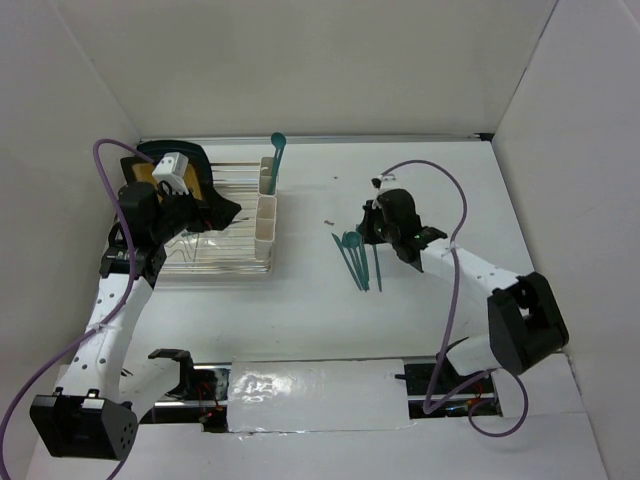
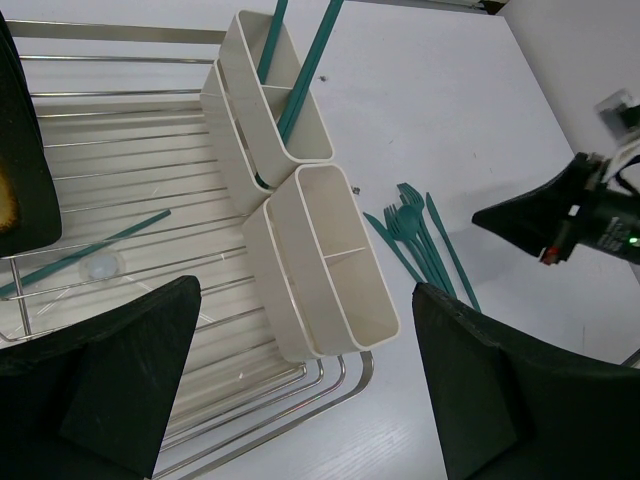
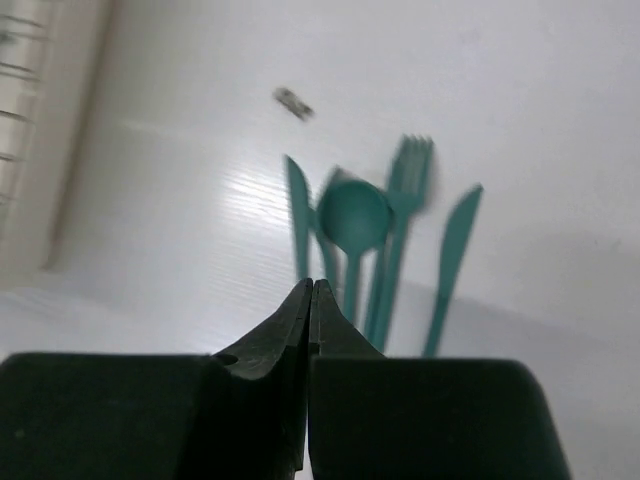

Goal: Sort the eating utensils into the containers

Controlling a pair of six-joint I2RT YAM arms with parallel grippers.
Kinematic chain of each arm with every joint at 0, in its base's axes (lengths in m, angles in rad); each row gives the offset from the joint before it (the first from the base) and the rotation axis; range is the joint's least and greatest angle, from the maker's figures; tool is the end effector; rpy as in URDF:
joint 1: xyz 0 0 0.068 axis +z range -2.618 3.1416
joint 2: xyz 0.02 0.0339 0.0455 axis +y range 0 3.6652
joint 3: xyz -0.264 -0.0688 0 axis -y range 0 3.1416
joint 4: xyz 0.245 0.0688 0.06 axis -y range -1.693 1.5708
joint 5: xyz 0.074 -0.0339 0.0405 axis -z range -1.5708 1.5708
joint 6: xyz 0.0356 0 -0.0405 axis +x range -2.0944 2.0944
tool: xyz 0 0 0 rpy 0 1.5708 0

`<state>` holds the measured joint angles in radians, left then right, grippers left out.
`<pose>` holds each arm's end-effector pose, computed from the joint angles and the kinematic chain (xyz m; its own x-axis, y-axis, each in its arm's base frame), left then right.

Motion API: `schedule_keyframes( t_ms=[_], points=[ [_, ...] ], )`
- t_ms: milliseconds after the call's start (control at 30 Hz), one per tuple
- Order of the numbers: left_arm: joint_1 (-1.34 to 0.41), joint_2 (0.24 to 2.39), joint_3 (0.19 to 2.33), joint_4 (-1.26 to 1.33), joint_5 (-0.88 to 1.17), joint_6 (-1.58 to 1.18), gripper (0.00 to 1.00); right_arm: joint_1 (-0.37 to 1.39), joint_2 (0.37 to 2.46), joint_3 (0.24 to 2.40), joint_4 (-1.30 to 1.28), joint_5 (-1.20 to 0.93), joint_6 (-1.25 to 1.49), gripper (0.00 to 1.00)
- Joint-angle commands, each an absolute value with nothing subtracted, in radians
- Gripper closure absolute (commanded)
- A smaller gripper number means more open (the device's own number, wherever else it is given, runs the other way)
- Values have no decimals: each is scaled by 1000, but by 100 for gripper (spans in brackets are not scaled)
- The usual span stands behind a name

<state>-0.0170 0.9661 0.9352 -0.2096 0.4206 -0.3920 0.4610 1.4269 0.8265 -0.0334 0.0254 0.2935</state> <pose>0.2198 -0.0183 0.3577 -0.3775 -0.3424 -0.8604 0.2898 0.8388 -0.4609 0.2749 0.1355 0.2210 -0.6311 0.0095 -0.7757 -0.2547 0.9420 0.2187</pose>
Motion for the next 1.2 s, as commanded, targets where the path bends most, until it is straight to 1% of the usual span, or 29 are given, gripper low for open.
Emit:
schedule_keyframes(
  t_ms=[0, 100, 133, 167, 233, 300, 333, 367, 400, 433, 467, 500, 567, 633, 800, 933, 967, 1000, 1133, 1167],
  points=[
    [-14, 950, 946, -183, 430, -379, 0, 457, 1353, 880, 61, -84, 270, 100],
    [-14, 948, 946, -178, 431, -380, 0, 456, 1333, 958, -55, -39, 258, 100],
    [-12, 946, 946, -178, 431, -380, 0, 456, 1338, 978, -55, -5, 261, 100],
    [-12, 951, 945, -182, 434, -379, 0, 456, 1344, 995, -130, 80, 262, 100],
    [-12, 945, 948, -184, 433, -380, 0, 448, 1370, 1019, -228, 171, 273, 89],
    [-12, 943, 948, -184, 434, -379, 0, 445, 1371, 979, -249, 184, 281, 78],
    [-14, 943, 948, -180, 434, -379, 0, 428, 1359, 954, -249, 184, 299, 63],
    [-12, 940, 945, -178, 436, -377, 0, 416, 1339, 904, -249, 172, 313, 53],
    [-14, 940, 945, -178, 437, -377, 0, 416, 1339, 904, -236, 160, 313, 53],
    [-14, 943, 943, -178, 437, -377, 0, 413, 1321, 861, -227, 160, 317, 48],
    [-14, 940, 943, -181, 437, -376, 0, 411, 1321, 845, -227, 160, 333, 37],
    [-14, 942, 945, -179, 440, -377, 0, 407, 1316, 835, -227, 150, 342, 33],
    [-14, 942, 946, -178, 440, -379, 0, 407, 1327, 825, -239, 150, 353, 28],
    [-14, 942, 945, -178, 448, -373, 0, 411, 1350, 813, -253, 150, 354, 28],
    [-17, 940, 942, -175, 451, -371, 0, 423, 1388, 804, -253, 170, 347, 41],
    [-14, 945, 942, -178, 446, -371, 0, 440, 1434, 804, -274, 207, 342, 42],
    [-14, 945, 943, -175, 449, -370, 0, 442, 1456, 814, -285, 218, 342, 44],
    [-14, 946, 945, -176, 449, -370, 0, 445, 1465, 815, -285, 218, 338, 49],
    [-14, 946, 942, -178, 448, -368, 0, 446, 1488, 815, -285, 218, 337, 56],
    [-12, 945, 942, -178, 446, -371, 0, 445, 1497, 815, -276, 218, 339, 56]
  ],
)
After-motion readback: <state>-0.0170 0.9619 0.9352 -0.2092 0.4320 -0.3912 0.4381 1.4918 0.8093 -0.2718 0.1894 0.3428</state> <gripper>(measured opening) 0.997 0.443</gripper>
